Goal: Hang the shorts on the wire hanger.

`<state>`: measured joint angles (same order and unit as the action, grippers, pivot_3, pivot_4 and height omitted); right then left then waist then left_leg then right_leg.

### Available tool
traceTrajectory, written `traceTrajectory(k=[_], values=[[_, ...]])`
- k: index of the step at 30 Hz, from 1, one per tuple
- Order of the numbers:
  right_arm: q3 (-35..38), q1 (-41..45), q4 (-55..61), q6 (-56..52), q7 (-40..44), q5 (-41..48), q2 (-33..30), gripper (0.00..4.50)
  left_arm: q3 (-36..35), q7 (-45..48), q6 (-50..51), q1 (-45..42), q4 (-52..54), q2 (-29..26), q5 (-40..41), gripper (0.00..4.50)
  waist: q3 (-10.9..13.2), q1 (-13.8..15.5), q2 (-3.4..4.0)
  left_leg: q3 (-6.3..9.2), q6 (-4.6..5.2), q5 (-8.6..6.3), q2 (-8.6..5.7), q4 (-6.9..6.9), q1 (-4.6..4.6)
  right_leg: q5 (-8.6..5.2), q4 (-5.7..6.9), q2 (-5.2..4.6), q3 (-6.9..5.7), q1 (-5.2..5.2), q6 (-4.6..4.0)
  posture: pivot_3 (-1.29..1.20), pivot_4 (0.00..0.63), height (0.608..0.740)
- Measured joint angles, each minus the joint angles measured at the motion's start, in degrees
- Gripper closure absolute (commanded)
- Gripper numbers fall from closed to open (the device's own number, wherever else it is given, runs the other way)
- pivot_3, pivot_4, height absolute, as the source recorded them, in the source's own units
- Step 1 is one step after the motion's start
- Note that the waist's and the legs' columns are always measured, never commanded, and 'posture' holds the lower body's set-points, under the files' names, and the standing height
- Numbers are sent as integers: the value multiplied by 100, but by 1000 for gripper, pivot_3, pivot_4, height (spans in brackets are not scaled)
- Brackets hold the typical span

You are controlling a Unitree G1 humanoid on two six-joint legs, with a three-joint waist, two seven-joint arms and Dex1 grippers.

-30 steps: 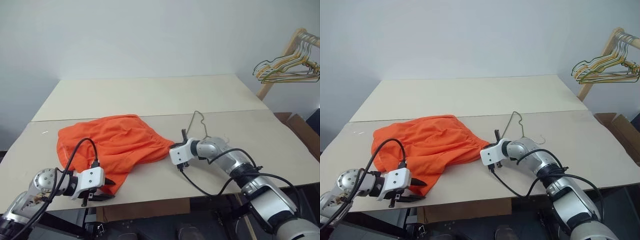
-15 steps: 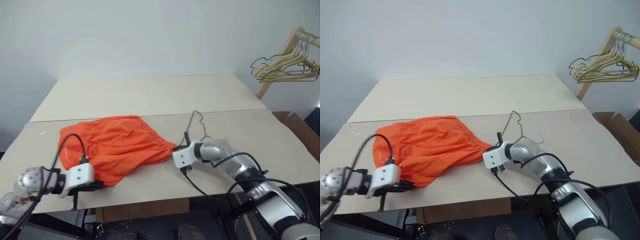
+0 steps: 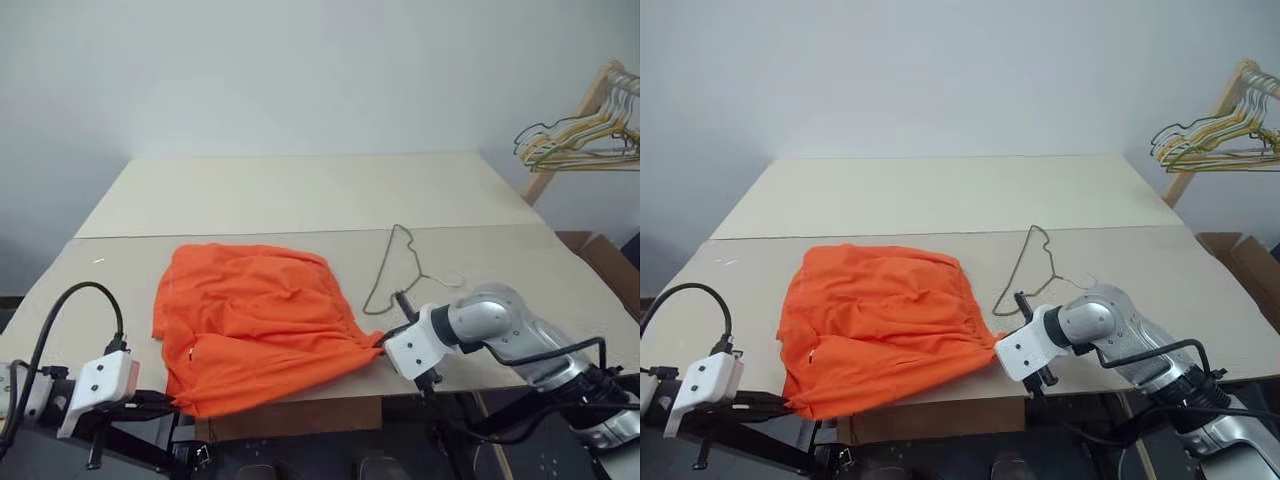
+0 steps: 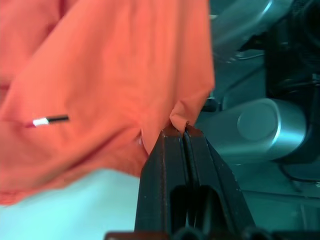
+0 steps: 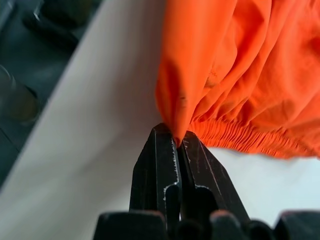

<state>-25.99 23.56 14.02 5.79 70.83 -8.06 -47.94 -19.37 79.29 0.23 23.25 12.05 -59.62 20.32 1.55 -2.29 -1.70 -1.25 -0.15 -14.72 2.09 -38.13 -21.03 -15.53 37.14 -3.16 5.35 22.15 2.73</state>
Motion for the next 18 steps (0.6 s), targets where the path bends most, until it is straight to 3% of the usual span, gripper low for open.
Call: traceTrajectory(k=[3, 7, 10, 11, 14, 16, 18], values=[[9, 272, -108, -629, 81, 280, 354, 4500, 358, -521, 153, -926, -67, 285, -191, 4472, 1, 140, 0, 1, -1, 4, -2, -7, -3, 3, 1, 4, -2, 0, -2, 39, 0, 740], [344, 1477, -1015, -1877, -373, 611, 1289, 4500, 918, -1510, 595, -2814, -386, 837, -494, 4472, 2, 185, -5, 8, -6, 8, -1, -16, -17, 17, 3, 9, -3, 7, -6, 37, 0, 740], [750, 2559, -2172, -2479, -1429, 462, 1900, 4500, 1214, -2674, 943, -4362, -1022, 1257, -1125, 4472, -3, 203, -11, 23, -12, 9, -8, -16, -32, 32, 5, 7, -13, 18, -9, 34, 0, 740], [1005, 2994, -2830, -2589, -2115, 347, 2180, 4500, 1330, -3430, 925, -5064, -1544, 1500, -1613, 4472, -3, 221, -14, 30, -18, 11, -15, -16, -30, 32, 11, 1, -20, 19, -9, 33, 0, 740], [1543, 3981, -3963, -2264, -4212, -32, 2718, 4500, 1299, -5472, 450, -6838, -2616, 1911, -2470, 4472, -11, 220, -33, 62, -99, 59, -19, -12, -147, 50, 58, -10, -41, 137, -18, 26, 0, 740], [1786, 4167, -4155, -1747, -5201, -213, 2757, 4500, 998, -6202, -87, -7453, -2833, 1920, -2522, 4472, -19, 190, -44, 52, -140, 82, -29, -13, -201, 51, 99, -33, -48, 220, -16, 21, 0, 740], [1875, 4163, -4139, -1210, -5849, -288, 2814, 4500, 837, -6463, -649, -7714, -2823, 1861, -2468, 4472, -21, 114, -39, 37, -151, 86, -29, -3, -199, 50, 97, -38, -52, 224, -16, 18, 0, 740]])
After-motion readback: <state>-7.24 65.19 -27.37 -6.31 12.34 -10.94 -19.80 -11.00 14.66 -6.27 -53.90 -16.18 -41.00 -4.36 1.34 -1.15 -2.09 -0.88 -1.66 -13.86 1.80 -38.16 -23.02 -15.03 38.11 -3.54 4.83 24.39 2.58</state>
